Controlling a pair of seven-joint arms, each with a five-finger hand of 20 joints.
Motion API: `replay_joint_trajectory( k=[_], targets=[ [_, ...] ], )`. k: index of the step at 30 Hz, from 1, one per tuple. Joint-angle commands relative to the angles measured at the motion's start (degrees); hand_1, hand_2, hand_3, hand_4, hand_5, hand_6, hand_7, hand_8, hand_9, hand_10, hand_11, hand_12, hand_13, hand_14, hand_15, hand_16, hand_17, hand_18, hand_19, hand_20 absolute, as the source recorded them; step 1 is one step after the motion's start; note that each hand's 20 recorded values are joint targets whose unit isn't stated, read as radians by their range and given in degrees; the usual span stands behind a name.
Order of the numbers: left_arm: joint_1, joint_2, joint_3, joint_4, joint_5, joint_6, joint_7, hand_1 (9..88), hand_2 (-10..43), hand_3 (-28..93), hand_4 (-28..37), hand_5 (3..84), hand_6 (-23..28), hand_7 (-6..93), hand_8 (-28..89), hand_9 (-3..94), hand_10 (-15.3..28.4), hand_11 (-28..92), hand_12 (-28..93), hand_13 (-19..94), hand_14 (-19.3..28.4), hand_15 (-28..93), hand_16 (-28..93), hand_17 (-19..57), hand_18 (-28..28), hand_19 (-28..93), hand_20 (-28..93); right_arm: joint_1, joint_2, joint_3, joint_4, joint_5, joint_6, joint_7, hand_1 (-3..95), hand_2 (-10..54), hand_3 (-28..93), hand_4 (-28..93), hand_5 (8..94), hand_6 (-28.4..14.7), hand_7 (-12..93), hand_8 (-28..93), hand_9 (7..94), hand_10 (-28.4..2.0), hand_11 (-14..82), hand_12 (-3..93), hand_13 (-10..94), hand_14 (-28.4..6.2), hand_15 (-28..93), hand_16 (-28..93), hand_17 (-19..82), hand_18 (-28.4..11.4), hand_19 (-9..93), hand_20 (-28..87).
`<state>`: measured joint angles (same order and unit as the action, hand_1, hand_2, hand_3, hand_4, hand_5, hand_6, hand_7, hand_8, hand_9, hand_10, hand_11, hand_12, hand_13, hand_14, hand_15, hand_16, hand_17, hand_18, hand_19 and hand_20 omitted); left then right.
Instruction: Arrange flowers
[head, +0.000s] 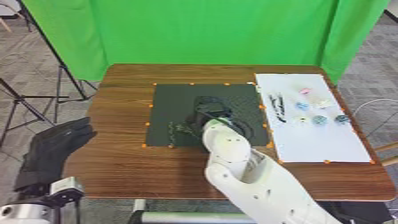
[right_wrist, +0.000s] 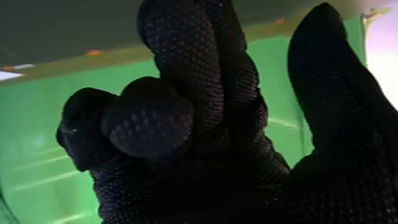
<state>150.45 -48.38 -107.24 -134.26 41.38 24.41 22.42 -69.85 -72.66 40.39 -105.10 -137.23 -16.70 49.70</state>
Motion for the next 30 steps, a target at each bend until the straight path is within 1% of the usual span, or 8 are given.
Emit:
replay_joint_trajectory(
  k=[1, 5, 8, 11, 15, 17, 20, 30],
  targets=[
    [4.6, 1.42, -0.30, -0.71, -2.64, 3.09, 4.48, 28.5, 5.7, 84, -11.2, 49.9, 14.9, 14.6, -9, 41.1, 21.8, 34, 10, 28, 28.1, 57, -11, -9.3, 21.5, 56, 15, -1.4, 12.7, 10.3, -7.0, 3.5, 4.5, -2.1, 29.3, 0.4, 71, -21, 79.3, -5.1, 26, -8, 85.4, -16.8, 35.3, 22.9, 81, -9.8, 67, 26, 56, -22.4, 93, 34],
    [4.2, 1.44, 0.40, -0.54, -2.55, 2.96, 4.75, 28.4, 5.7, 84, -11.2, 49.9, 14.9, 14.5, -9, 41.1, 21.8, 34, 10, 28, 28.1, 57, -11, -9.3, 21.5, 56, 15, -3.6, 19.0, 15.7, -6.4, 6.2, 7.2, -1.6, 28.1, 2.3, 72, -21, 74.2, -6.0, 26, -9, 78.7, -19.9, 31.9, 21.0, 73, -14.0, 68, 23, 48, -24.5, 93, 26],
    [3.4, 1.31, 1.13, -0.30, -1.93, 2.66, 4.28, 28.4, 5.7, 84, -11.1, 49.9, 14.9, 14.5, -9, 41.1, 21.8, 34, 10, 28, 28.1, 57, -11, -9.3, 21.5, 56, 15, -5.4, 21.4, 19.1, -4.3, 6.2, 8.7, -1.4, 28.1, 2.6, 73, -20, 69.9, -7.2, 25, -10, 73.9, -21.2, 28.9, 19.8, 71, -14.4, 69, 22, 46, -24.4, 93, 24],
    [3.3, 2.72, 1.70, -0.20, -3.06, 3.34, 5.41, 28.4, 5.7, 84, -11.1, 49.9, 14.8, 14.5, -9, 41.1, 21.8, 34, 10, 28, 28.0, 57, -11, -9.3, 21.5, 56, 15, -6.2, 23.6, 19.6, -1.7, 4.8, 12.0, -1.4, 28.4, 2.0, 75, -20, 68.0, -8.1, 24, -10, 72.3, -21.1, 27.0, 18.9, 71, -14.2, 69, 22, 45, -24.2, 93, 23],
    [2.1, 2.51, 2.40, 0.15, -2.58, 2.82, 5.11, 28.3, 5.6, 84, -11.1, 49.9, 14.9, 14.5, -9, 41.1, 21.8, 34, 10, 28, 28.1, 57, -11, -9.4, 21.5, 56, 15, -6.5, 24.2, 19.9, 1.4, 3.6, 11.9, -0.2, 28.9, 0.8, 75, -21, 67.8, -8.4, 22, -10, 71.5, -20.4, 24.3, 17.7, 71, -13.7, 69, 21, 46, -23.9, 93, 23],
    [2.1, 4.06, 3.00, 0.30, -3.95, 3.61, 6.24, 28.4, 5.6, 84, -11.2, 49.9, 14.9, 14.5, -9, 41.1, 21.8, 34, 10, 28, 28.1, 57, -11, -9.4, 21.6, 56, 15, -6.6, 24.0, 19.6, 2.6, 3.5, 11.4, 0.3, 29.0, 0.2, 75, -21, 67.3, -8.6, 21, -11, 70.7, -20.2, 23.0, 17.2, 71, -13.6, 69, 21, 46, -23.7, 93, 23],
    [1.9, 4.89, 3.56, 0.50, -4.63, 3.88, 6.91, 28.3, 5.6, 84, -11.2, 49.9, 14.9, 14.4, -9, 41.1, 21.8, 34, 10, 28, 28.0, 57, -11, -9.3, 21.5, 56, 15, -6.9, 22.6, 19.8, 4.3, 3.1, 10.7, 0.7, 29.2, -0.8, 75, -22, 66.6, -8.9, 19, -11, 69.5, -19.6, 19.9, 16.1, 71, -13.4, 68, 20, 46, -23.5, 93, 22],
    [0.3, 3.83, 4.30, 0.94, -3.79, 2.88, 5.91, 28.3, 5.6, 84, -11.2, 49.9, 14.9, 14.5, -9, 41.0, 21.8, 34, 10, 28, 28.1, 57, -11, -9.3, 21.5, 56, 15, -7.3, 20.0, 19.7, 7.1, 2.6, 8.8, 1.4, 29.1, -2.1, 74, -23, 66.4, -9.1, 17, -10, 69.0, -19.2, 18.1, 15.5, 72, -12.9, 68, 20, 47, -23.0, 93, 23]
  ],
)
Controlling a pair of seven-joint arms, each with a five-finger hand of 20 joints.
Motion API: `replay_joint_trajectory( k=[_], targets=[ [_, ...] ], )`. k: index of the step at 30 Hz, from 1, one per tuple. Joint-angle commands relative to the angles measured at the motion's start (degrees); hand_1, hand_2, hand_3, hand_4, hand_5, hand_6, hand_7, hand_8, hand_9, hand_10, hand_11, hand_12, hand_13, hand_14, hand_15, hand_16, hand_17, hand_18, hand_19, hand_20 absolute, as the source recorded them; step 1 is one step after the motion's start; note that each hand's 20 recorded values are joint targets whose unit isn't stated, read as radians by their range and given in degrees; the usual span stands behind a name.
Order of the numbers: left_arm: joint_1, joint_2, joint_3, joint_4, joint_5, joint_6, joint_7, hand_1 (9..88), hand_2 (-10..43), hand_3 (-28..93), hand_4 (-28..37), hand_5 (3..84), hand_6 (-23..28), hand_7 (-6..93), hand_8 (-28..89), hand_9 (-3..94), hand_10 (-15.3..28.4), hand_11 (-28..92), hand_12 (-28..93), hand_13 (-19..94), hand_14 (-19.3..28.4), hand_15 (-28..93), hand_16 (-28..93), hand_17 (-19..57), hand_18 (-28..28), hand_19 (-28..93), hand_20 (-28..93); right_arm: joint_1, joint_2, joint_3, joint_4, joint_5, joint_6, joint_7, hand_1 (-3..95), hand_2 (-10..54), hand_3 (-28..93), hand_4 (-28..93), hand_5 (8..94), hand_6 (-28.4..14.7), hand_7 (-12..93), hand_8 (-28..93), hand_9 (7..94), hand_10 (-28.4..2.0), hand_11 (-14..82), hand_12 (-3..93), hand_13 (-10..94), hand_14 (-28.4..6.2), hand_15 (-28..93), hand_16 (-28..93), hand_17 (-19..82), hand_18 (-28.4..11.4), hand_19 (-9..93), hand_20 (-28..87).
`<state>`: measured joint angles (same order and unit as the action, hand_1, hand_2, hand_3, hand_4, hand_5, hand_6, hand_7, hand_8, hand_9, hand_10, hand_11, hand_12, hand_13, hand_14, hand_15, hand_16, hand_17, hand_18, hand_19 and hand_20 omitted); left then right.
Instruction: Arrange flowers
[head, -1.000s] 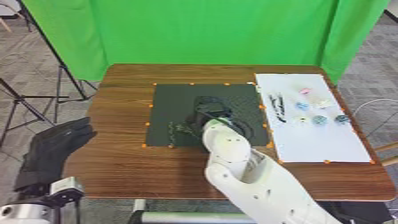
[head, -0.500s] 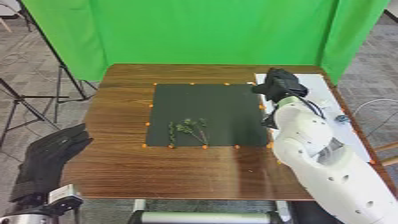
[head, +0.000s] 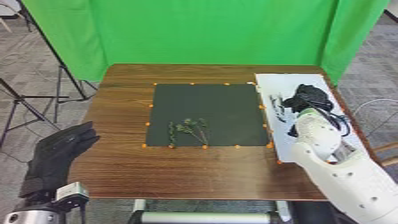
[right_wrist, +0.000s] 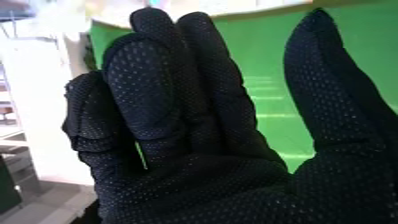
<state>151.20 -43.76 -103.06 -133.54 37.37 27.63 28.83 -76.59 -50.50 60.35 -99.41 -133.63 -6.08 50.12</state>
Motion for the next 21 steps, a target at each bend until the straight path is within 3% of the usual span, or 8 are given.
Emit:
replay_joint_trajectory(
  k=[1, 8, 10, 11, 14, 17, 19, 21],
  targets=[
    [-0.5, -0.96, 0.10, 0.24, 0.33, -0.43, -0.56, 28.3, 5.6, 84, -11.2, 49.9, 14.9, 14.5, -9, 41.0, 21.7, 34, 10, 28, 28.1, 57, -11, -9.3, 21.5, 56, 15, -0.3, -2.2, -0.7, 1.7, -0.7, -1.6, 1.2, 29.1, -2.1, 74, -23, 66.4, -9.1, 17, -10, 69.0, -19.2, 18.1, 15.5, 72, -12.9, 68, 20, 47, -23.0, 93, 23],
    [-1.6, -2.25, 0.15, 0.44, 1.63, -1.56, -2.17, 28.4, 5.6, 84, -11.2, 49.9, 14.9, 14.6, -9, 41.0, 21.7, 35, 10, 28, 28.1, 57, -11, -9.3, 21.5, 56, 15, 0.5, -2.9, -1.3, 3.4, -1.2, -2.3, 1.2, 28.8, -2.3, 74, -23, 66.5, -9.1, 17, -10, 68.8, -19.5, 17.8, 15.5, 72, -12.9, 68, 20, 47, -23.0, 93, 23],
    [-1.1, -0.88, 0.38, 0.38, 0.33, -0.61, -1.01, 28.5, 5.7, 84, -11.3, 49.9, 14.9, 14.6, -9, 41.0, 21.7, 35, 10, 28, 28.1, 57, -11, -9.3, 21.5, 56, 15, 1.0, -3.3, -1.7, 4.0, -1.3, -2.8, 1.0, 28.8, -2.3, 74, -23, 66.5, -9.2, 17, -10, 68.8, -19.5, 17.8, 15.5, 72, -12.9, 68, 20, 47, -22.9, 93, 23],
    [-1.4, -0.78, 0.32, 0.50, 0.40, -0.86, -1.29, 28.5, 5.7, 84, -11.4, 49.9, 14.9, 14.6, -9, 41.1, 21.8, 35, 10, 28, 28.1, 57, -11, -9.3, 21.5, 56, 15, 0.9, -3.7, -1.4, 4.2, -1.7, -3.1, 0.9, 28.8, -2.3, 74, -23, 66.6, -9.2, 17, -10, 68.8, -19.6, 17.8, 15.5, 72, -13.0, 68, 20, 47, -22.8, 93, 24],
    [-1.9, -1.63, 0.29, 0.54, 1.12, -1.38, -2.08, 28.5, 5.7, 84, -11.3, 49.9, 14.9, 14.6, -9, 41.0, 21.7, 35, 10, 28, 28.1, 57, -11, -9.3, 21.5, 56, 15, 2.1, -4.2, -2.5, 5.3, -2.1, -3.8, 0.6, 28.6, -2.2, 74, -23, 66.8, -9.5, 17, -10, 68.8, -19.8, 17.8, 15.6, 72, -12.8, 68, 20, 47, -22.8, 93, 24],
    [-2.1, -1.66, 0.45, 0.57, 1.21, -1.46, -2.04, 28.5, 5.6, 84, -11.3, 49.9, 14.8, 14.6, -9, 41.0, 21.7, 35, 10, 28, 28.2, 57, -11, -9.3, 21.5, 56, 15, 3.4, -5.0, -3.5, 6.3, -2.1, -4.0, 0.7, 28.3, -2.3, 74, -23, 66.8, -9.5, 17, -10, 68.8, -19.9, 17.9, 15.6, 72, -12.9, 68, 20, 47, -22.8, 93, 24],
    [-2.5, -2.45, 0.37, 0.61, 2.05, -2.15, -3.06, 28.4, 5.6, 84, -11.2, 49.9, 14.8, 14.6, -9, 41.0, 21.7, 35, 10, 28, 28.1, 57, -11, -9.3, 21.5, 56, 15, 3.6, -5.7, -3.4, 6.6, -2.5, -4.4, 0.5, 28.2, -2.2, 74, -23, 66.9, -9.6, 17, -10, 68.8, -20.0, 18.0, 15.7, 72, -12.9, 68, 20, 47, -22.8, 93, 24],
    [-2.5, -1.98, 0.61, 0.66, 1.63, -1.72, -2.56, 28.5, 5.7, 84, -11.2, 49.9, 14.9, 14.6, -9, 41.0, 21.7, 35, 10, 28, 28.1, 57, -11, -9.3, 21.5, 56, 15, 3.9, -5.9, -3.8, 6.7, -2.6, -4.6, 0.5, 28.1, -2.0, 74, -23, 67.0, -9.7, 17, -10, 68.8, -20.1, 18.0, 15.7, 72, -12.9, 68, 20, 47, -22.8, 93, 24]
  ],
)
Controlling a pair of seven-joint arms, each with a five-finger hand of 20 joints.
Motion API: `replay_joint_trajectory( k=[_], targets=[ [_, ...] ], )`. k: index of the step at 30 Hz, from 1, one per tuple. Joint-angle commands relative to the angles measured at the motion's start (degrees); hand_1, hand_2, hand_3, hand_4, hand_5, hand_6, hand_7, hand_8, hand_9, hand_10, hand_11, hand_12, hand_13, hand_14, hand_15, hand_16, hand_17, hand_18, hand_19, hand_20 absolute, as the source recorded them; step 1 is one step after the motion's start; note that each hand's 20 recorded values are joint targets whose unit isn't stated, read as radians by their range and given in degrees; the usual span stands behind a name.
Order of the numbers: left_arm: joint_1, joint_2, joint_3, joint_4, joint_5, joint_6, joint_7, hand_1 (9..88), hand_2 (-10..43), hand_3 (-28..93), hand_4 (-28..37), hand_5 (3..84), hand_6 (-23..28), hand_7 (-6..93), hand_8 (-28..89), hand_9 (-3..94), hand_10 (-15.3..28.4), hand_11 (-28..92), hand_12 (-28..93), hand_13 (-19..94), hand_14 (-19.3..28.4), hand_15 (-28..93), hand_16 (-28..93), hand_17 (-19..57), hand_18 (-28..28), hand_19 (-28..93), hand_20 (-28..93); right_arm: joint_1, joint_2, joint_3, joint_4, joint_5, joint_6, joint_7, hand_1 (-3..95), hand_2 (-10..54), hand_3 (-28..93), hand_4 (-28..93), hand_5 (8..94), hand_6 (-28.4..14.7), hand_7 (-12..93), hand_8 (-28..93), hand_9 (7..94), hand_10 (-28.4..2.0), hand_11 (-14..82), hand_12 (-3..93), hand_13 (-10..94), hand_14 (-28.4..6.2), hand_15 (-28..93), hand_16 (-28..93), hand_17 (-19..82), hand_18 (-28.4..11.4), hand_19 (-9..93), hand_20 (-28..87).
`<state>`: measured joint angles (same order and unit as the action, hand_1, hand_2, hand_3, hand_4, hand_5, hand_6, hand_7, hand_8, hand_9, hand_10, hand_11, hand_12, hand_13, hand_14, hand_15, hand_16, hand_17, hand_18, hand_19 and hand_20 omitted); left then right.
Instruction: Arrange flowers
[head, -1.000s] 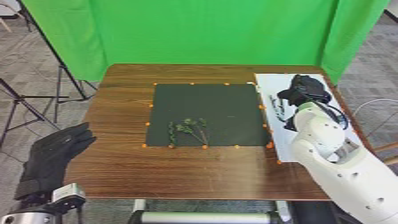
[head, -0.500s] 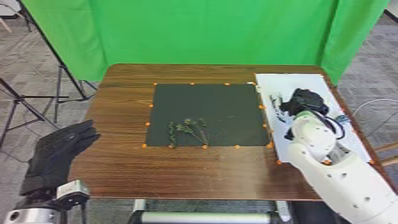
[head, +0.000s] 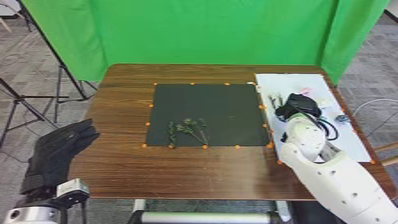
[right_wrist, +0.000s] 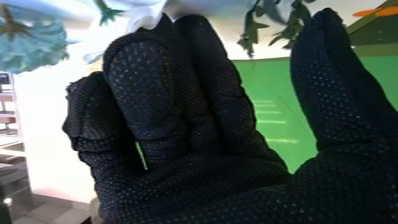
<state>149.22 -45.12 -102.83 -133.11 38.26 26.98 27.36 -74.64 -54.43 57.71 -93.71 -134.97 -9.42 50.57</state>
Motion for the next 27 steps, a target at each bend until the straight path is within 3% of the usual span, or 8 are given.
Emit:
replay_joint_trajectory(
  k=[1, 4, 7, 9, 14, 23, 25, 27],
  targets=[
    [-0.2, 0.28, 0.46, 0.20, -0.15, -0.48, -0.38, 28.5, 5.6, 84, -11.2, 49.9, 14.9, 14.6, -9, 41.0, 21.7, 35, 10, 28, 28.1, 57, -11, -9.3, 21.6, 56, 15, 2.1, -2.1, -1.4, 1.3, -1.5, -1.4, 0.1, 28.1, -2.0, 74, -23, 67.0, -9.7, 17, -10, 68.9, -20.2, 18.1, 15.7, 72, -12.9, 68, 20, 47, -22.8, 93, 24],
    [-0.1, -0.25, 0.31, 0.16, 0.21, -0.73, -0.80, 28.5, 5.6, 84, -11.3, 49.9, 14.9, 14.6, -9, 41.0, 21.7, 35, 10, 28, 28.1, 57, -11, -9.3, 21.6, 56, 15, 2.0, -2.5, -1.5, 1.7, -1.7, -2.2, 0.2, 28.1, -2.0, 74, -23, 67.2, -9.7, 17, -10, 68.9, -20.2, 18.2, 15.8, 72, -12.9, 68, 20, 47, -22.8, 93, 24],
    [0.1, 0.65, 0.47, 0.25, -0.78, -0.15, 0.13, 28.4, 5.6, 84, -11.3, 49.9, 14.8, 14.6, -9, 41.0, 21.7, 35, 10, 28, 28.1, 57, -11, -9.3, 21.5, 56, 15, 1.6, -2.9, -1.4, 2.4, -2.1, -3.4, 0.6, 28.4, -2.0, 74, -23, 67.7, -9.7, 17, -10, 69.3, -20.2, 18.4, 15.8, 72, -12.8, 68, 20, 48, -22.8, 93, 25],
    [0.0, 0.54, 0.37, 0.21, -0.70, -0.28, -0.26, 28.4, 5.6, 84, -11.3, 49.9, 14.9, 14.6, -9, 41.0, 21.7, 35, 10, 28, 28.1, 57, -11, -9.3, 21.5, 56, 15, 0.9, -2.9, -1.2, 2.6, -1.9, -3.3, 0.9, 29.3, -2.1, 74, -23, 68.4, -9.4, 18, -10, 69.8, -20.1, 18.6, 15.9, 72, -12.8, 68, 20, 48, -22.7, 93, 25],
    [-0.7, -1.38, 0.18, 0.20, 0.92, -1.28, -1.82, 28.5, 5.7, 84, -11.4, 49.9, 14.8, 14.7, -9, 41.0, 21.7, 35, 10, 28, 28.1, 57, -11, -9.3, 21.6, 56, 15, 0.5, -3.7, -0.9, 4.1, -2.8, -4.9, 1.3, 31.4, -3.0, 74, -23, 70.2, -7.8, 20, -10, 72.4, -19.3, 19.7, 16.1, 73, -12.2, 69, 20, 49, -22.5, 93, 26],
    [-1.3, -1.96, 0.18, 0.25, 1.33, -1.69, -2.57, 28.7, 5.8, 83, -11.3, 50.0, 14.8, 14.6, -9, 41.1, 21.8, 35, 10, 28, 28.1, 58, -11, -9.3, 21.5, 56, 15, -0.4, -4.9, -0.8, 6.4, -4.3, -6.3, 1.8, 37.3, -6.1, 75, -25, 73.3, -5.2, 25, -10, 76.9, -16.8, 23.3, 17.4, 74, -10.7, 69, 21, 49, -21.9, 93, 28],
    [-1.6, -2.73, 0.13, 0.30, 2.10, -2.36, -3.38, 28.6, 5.8, 84, -11.1, 49.9, 14.8, 14.7, -9, 41.1, 21.8, 35, 10, 28, 28.1, 58, -11, -9.3, 21.5, 56, 15, -0.9, -5.2, -0.6, 6.7, -4.9, -6.6, 1.9, 39.8, -7.3, 75, -27, 74.0, -5.0, 25, 0, 77.9, -15.9, 24.4, 17.7, 75, -10.4, 69, 21, 50, -21.5, 93, 29],
    [-1.6, -2.41, 0.23, 0.32, 1.74, -2.04, -3.02, 28.5, 5.8, 84, -11.1, 49.9, 14.9, 14.6, -9, 41.1, 21.8, 35, 10, 28, 28.1, 58, -11, -9.3, 21.5, 56, 15, -1.0, -5.6, -0.4, 7.1, -4.8, -6.7, 2.0, 42.6, -8.1, 74, -28, 74.5, -5.0, 26, 5, 78.6, -15.4, 24.9, 17.7, 75, -10.0, 69, 21, 50, -21.3, 93, 29]
  ],
)
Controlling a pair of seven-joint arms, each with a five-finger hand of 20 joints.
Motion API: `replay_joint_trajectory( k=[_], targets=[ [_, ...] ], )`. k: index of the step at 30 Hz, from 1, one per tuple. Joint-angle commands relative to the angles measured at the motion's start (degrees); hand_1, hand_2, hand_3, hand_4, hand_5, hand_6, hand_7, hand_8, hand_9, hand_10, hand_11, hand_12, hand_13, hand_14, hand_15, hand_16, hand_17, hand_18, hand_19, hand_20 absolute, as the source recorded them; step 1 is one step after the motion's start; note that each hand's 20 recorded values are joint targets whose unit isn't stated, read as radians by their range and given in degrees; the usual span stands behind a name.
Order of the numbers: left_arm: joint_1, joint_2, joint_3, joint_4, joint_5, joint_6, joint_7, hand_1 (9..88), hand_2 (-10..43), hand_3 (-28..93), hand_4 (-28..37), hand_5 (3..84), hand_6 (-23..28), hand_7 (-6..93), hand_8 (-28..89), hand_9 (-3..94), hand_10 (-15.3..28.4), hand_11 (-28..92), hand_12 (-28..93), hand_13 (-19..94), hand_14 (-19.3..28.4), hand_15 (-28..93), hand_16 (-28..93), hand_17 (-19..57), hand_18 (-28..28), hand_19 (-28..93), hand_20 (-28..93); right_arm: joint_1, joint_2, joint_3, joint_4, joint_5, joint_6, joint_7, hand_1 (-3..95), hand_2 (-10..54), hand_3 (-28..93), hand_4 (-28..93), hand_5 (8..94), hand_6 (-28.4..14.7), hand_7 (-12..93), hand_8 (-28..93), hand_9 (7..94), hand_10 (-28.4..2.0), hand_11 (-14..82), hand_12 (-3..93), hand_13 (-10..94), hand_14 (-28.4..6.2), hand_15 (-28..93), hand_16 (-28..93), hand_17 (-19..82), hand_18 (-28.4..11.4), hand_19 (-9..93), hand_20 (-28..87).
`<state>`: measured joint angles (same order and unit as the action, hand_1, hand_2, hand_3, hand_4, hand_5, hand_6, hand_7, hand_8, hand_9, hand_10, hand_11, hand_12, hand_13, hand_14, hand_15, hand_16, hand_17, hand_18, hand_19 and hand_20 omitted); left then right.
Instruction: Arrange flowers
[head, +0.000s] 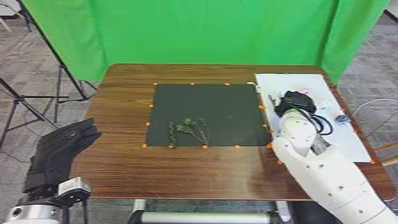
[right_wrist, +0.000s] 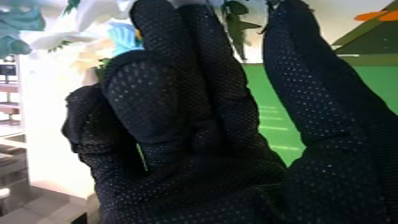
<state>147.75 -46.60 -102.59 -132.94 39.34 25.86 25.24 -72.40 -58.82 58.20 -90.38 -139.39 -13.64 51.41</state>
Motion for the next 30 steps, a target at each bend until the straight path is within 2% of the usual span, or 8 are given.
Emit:
replay_joint_trajectory(
  k=[1, 3, 9, 16, 19, 25, 27, 30],
  targets=[
    [-0.1, -0.90, -0.03, 0.17, 0.62, -1.00, -0.85, 28.5, 5.8, 84, -11.1, 49.9, 14.9, 14.6, -9, 41.1, 21.8, 35, 10, 28, 28.1, 57, -11, -9.3, 21.5, 56, 15, -3.5, -1.4, -0.8, 3.9, -0.5, -2.2, 1.1, 44.5, -8.5, 73, -28, 75.0, -4.9, 27, 6, 79.3, -15.1, 25.4, 17.8, 76, -9.7, 69, 21, 50, -21.1, 93, 29],
    [0.0, -0.53, -0.01, 0.16, 0.32, -0.76, -0.61, 28.5, 5.8, 84, -11.1, 49.9, 14.9, 14.6, -9, 41.1, 21.8, 35, 10, 28, 28.1, 57, -11, -9.3, 21.5, 56, 15, -4.0, -1.6, -0.7, 3.9, -1.2, -1.8, 0.7, 46.6, -9.0, 72, -28, 75.9, -4.4, 28, 8, 80.2, -14.4, 26.1, 18.2, 76, -9.2, 69, 22, 51, -20.9, 93, 30],
    [-0.6, -2.42, -0.16, 0.23, 1.73, -1.84, -2.22, 28.6, 5.9, 83, -11.3, 49.9, 14.9, 14.6, -9, 41.0, 21.8, 35, 10, 28, 28.1, 57, -11, -9.3, 21.5, 56, 15, -4.5, -2.9, -1.1, 4.4, -1.0, -0.1, 0.1, 51.3, -8.7, 72, -28, 78.9, -2.1, 31, 9, 85.0, -12.0, 24.4, 24.7, 78, -7.8, 68, 23, 52, -20.2, 93, 32],
    [0.1, -2.09, -0.34, 0.01, 1.40, -1.42, -1.77, 28.5, 6.0, 83, -11.2, 49.9, 14.9, 14.6, -9, 41.1, 21.8, 35, 10, 28, 28.1, 57, -11, -9.3, 21.5, 56, 15, -4.8, -2.8, -1.5, 3.5, -0.2, 5.5, 0.0, 52.7, -8.2, 75, -28, 80.6, -1.8, 32, 15, 87.7, -12.2, 26.2, 26.2, 80, -6.4, 68, 24, 53, -19.8, 93, 35],
    [0.1, -2.87, -0.49, -0.05, 1.95, -1.72, -2.36, 28.6, 6.0, 83, -11.3, 50.0, 14.9, 14.6, -9, 41.1, 21.8, 35, 10, 28, 28.1, 57, -11, -9.3, 21.5, 56, 15, -4.3, -2.5, -1.4, 2.8, -0.1, 7.8, -0.1, 52.0, -8.7, 76, -28, 81.9, -2.3, 30, 17, 88.3, -12.6, 27.8, 25.7, 80, -6.2, 69, 24, 54, -19.6, 93, 37],
    [0.8, -2.41, -0.62, -0.24, 1.49, -1.20, -1.61, 28.6, 5.9, 83, -11.2, 50.0, 14.9, 14.7, -9, 41.1, 21.7, 35, 10, 28, 28.1, 58, -11, -9.3, 21.5, 56, 15, -1.3, -1.0, -2.9, 1.5, -0.5, 11.1, 0.1, 51.8, -9.3, 78, -28, 83.8, -2.9, 28, 19, 89.3, -12.8, 29.4, 25.3, 82, -5.7, 69, 24, 55, -19.6, 93, 38],
    [0.8, -2.67, -0.77, -0.38, 1.91, -1.33, -2.12, 28.6, 5.9, 84, -11.2, 50.0, 14.9, 14.6, -9, 41.1, 21.8, 35, 10, 28, 28.1, 57, -11, -9.3, 21.5, 56, 15, -0.2, -0.5, -3.4, 0.9, -0.8, 11.6, 0.1, 51.8, -9.4, 78, -28, 84.1, -3.1, 27, 19, 89.6, -12.8, 29.4, 25.4, 82, -5.6, 69, 24, 55, -19.5, 93, 39],
    [1.7, -1.35, -0.70, -0.53, 0.59, -0.28, -0.77, 28.6, 5.9, 84, -11.2, 50.0, 14.9, 14.6, -9, 41.0, 21.8, 35, 10, 28, 28.1, 58, -11, -9.3, 21.5, 56, 15, 1.1, 0.1, -3.8, 0.1, -1.0, 12.4, -0.3, 51.9, -9.4, 78, -28, 84.5, -3.2, 27, 20, 90.0, -12.9, 29.3, 25.6, 82, -5.5, 69, 24, 56, -19.6, 93, 39]
  ],
)
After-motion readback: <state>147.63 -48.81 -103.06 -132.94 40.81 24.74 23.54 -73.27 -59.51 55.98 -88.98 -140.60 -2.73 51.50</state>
